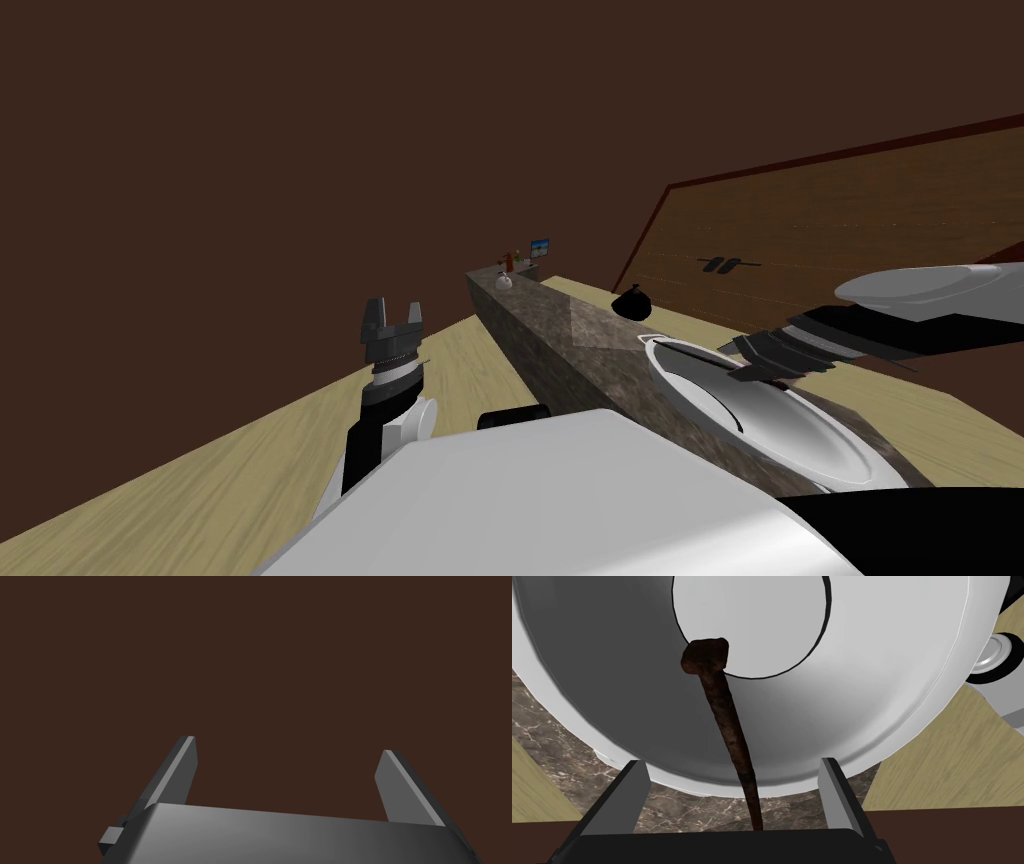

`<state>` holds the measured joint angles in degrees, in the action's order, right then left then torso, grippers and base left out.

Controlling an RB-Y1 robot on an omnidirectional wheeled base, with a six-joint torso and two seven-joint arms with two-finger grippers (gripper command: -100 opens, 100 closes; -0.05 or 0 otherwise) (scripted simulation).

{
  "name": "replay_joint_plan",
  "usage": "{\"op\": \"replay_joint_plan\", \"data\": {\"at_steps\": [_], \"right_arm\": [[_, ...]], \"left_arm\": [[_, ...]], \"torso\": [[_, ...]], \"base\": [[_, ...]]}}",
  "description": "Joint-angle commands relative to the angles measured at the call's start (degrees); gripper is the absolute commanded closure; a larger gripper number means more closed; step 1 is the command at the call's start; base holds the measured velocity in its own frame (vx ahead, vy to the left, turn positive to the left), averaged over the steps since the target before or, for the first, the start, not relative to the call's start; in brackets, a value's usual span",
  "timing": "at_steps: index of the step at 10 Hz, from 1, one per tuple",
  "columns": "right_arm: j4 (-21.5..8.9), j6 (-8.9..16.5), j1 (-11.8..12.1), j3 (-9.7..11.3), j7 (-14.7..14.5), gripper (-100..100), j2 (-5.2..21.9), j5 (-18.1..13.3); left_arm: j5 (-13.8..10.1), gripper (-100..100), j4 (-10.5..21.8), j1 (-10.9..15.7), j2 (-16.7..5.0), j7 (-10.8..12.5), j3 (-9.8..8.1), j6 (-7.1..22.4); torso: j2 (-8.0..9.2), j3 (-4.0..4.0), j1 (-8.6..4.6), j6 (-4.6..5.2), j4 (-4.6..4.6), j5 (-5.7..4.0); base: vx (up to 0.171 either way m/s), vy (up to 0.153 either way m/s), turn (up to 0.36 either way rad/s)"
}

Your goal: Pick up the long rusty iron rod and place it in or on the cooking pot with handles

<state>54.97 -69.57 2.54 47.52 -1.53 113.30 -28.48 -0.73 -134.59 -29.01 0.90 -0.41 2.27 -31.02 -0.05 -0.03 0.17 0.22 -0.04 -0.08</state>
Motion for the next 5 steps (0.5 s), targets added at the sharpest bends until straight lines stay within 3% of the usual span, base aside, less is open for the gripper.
{"op": "replay_joint_plan", "data": {"at_steps": [1, 2, 3, 4, 5], "right_arm": [[0.00, 0.00, 0.00, 0.00, 0.00, -100, 0.00, 0.00], [0.00, 0.00, 0.00, 0.00, 0.00, -100, 0.00, 0.00], [0.00, 0.00, 0.00, 0.00, 0.00, 0, 0.00, 0.00], [0.72, -1.43, -0.68, 0.06, 0.38, -100, 2.09, 0.60], [0.96, -1.91, -0.91, 0.07, 0.50, -100, 2.79, 0.80]], "left_arm": [[0.00, 0, 0.00, 0.00, 0.00, 0.00, 0.00, 0.00], [0.00, 0, 0.00, 0.00, 0.00, 0.00, 0.00, 0.00], [0.00, 0, 0.00, 0.00, 0.00, 0.00, 0.00, 0.00], [0.00, 0, 0.00, 0.00, 0.00, 0.00, 0.00, 0.00], [0.00, 0, 0.00, 0.00, 0.00, 0.00, 0.00, 0.00]], "torso": [[0.00, 0.00, 0.00, 0.00, 0.00, 0.00], [-0.01, 0.00, 0.00, 0.00, 0.00, 0.00], [-0.01, -0.01, 0.01, 0.00, 0.00, 0.00], [-0.01, -0.01, 0.01, 0.00, 0.00, 0.00], [-0.01, -0.01, 0.01, 0.00, 0.00, 0.02]], "base": [[0.000, 0.000, 0.000], [0.000, 0.000, 0.000], [0.000, 0.000, 0.000], [0.002, -0.008, -0.034], [0.000, 0.000, 0.000]]}}
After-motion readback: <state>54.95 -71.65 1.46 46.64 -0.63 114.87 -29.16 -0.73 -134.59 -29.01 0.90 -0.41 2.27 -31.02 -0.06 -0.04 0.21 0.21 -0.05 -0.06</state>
